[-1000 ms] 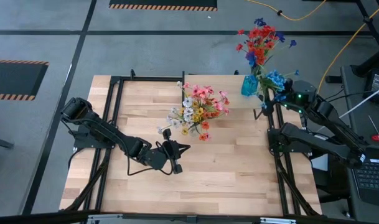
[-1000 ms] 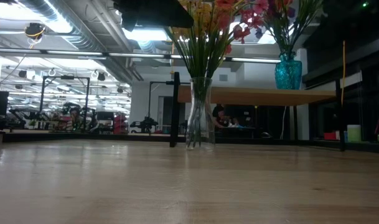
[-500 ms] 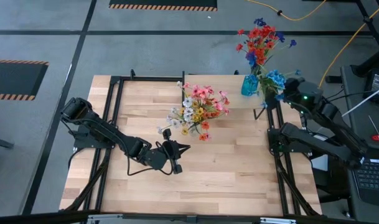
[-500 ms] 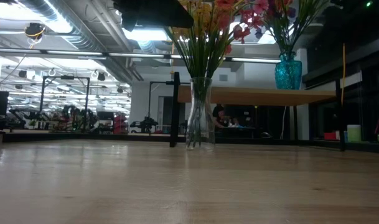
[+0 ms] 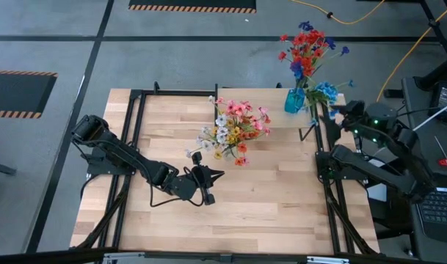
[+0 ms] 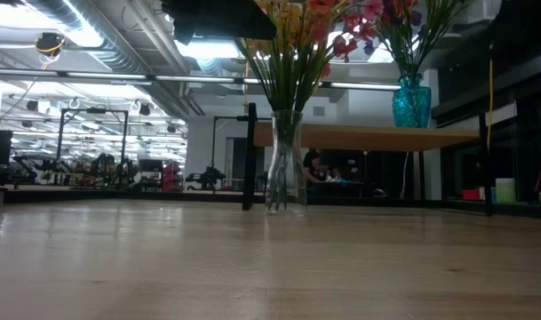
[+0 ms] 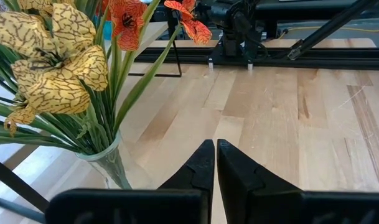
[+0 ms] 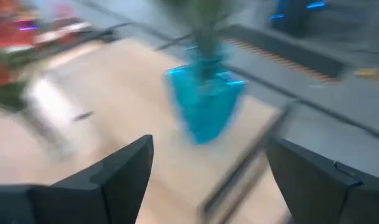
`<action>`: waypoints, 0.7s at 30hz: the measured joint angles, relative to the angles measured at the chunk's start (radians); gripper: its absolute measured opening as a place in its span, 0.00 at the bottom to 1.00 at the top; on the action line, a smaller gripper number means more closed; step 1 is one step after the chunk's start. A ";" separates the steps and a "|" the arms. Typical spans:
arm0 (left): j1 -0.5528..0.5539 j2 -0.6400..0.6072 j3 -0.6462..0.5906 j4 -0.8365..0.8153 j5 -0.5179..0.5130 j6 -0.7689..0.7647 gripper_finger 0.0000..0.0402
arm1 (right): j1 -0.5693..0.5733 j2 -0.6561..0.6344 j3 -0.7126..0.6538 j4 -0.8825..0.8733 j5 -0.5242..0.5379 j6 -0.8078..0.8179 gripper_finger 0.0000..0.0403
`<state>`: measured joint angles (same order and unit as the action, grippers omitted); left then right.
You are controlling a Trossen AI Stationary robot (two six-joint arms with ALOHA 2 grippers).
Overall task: Pick and place flowers into a vace then onto a shelf
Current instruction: Put the transparent vase on the shelf
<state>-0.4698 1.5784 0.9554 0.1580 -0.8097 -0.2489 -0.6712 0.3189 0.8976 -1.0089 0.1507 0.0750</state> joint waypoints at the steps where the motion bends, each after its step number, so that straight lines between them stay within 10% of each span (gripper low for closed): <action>1: 0.000 0.000 0.000 0.000 0.000 0.000 0.04 | 0.000 -0.004 -0.004 -0.001 -0.057 -0.001 0.77; 21: 0.000 0.000 0.000 0.000 0.000 0.000 0.04 | 0.000 -0.162 -0.017 -0.066 -0.448 -0.025 0.02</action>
<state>-0.4696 1.5784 0.9554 0.1584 -0.8099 -0.2488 -0.6712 0.1566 0.8806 -1.0753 -0.2974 0.0501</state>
